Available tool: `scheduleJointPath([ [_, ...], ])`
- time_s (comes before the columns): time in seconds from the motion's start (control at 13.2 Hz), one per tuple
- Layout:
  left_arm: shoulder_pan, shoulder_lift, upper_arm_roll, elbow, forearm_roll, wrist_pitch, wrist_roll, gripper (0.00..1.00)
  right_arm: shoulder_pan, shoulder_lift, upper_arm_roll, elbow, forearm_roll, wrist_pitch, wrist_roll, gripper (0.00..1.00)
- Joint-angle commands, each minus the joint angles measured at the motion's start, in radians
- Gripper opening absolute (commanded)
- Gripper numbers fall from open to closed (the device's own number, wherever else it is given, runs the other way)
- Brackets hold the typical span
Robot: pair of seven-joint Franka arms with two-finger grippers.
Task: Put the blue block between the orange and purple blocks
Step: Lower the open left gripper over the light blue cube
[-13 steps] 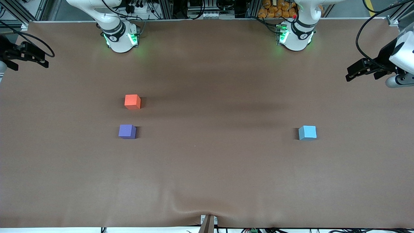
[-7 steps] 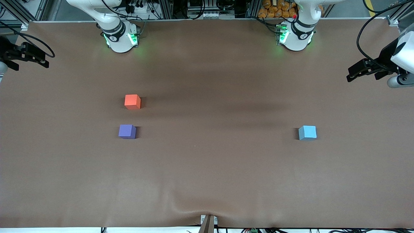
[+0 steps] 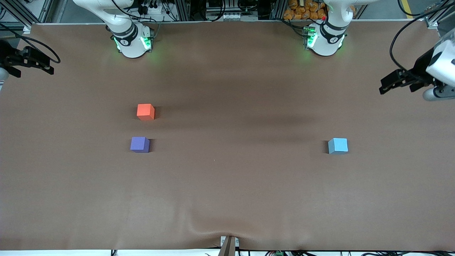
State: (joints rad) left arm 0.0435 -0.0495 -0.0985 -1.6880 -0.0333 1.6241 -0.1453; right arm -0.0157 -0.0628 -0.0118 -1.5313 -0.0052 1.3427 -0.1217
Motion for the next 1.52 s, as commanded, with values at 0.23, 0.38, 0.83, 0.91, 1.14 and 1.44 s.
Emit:
scheduleJointPath([
  [0.23,0.003,0.040,-0.001,-0.232,0.044,0.313,0.021,1.00,-0.020,-0.012,0.015,-0.012,0.008,-0.007,0.004,1.00],
  [0.38,-0.007,0.110,-0.001,-0.243,0.070,0.390,0.029,1.00,-0.021,-0.012,0.015,-0.012,0.010,-0.011,0.004,1.00],
  [0.83,-0.008,0.287,-0.012,-0.354,0.070,0.712,0.038,1.00,-0.021,-0.012,0.013,-0.016,0.010,-0.013,0.004,1.00],
  [0.91,-0.007,0.308,-0.018,-0.364,0.070,0.746,0.038,1.00,-0.021,-0.012,0.015,-0.016,0.010,-0.014,0.004,1.00],
  [1.14,-0.007,0.376,-0.021,-0.366,0.070,0.793,0.056,1.00,-0.021,-0.012,0.015,-0.016,0.010,-0.014,0.004,1.00],
  [1.44,-0.002,0.437,-0.021,-0.368,0.070,0.847,0.062,1.00,-0.021,-0.011,0.015,-0.016,0.010,-0.014,0.004,1.00],
])
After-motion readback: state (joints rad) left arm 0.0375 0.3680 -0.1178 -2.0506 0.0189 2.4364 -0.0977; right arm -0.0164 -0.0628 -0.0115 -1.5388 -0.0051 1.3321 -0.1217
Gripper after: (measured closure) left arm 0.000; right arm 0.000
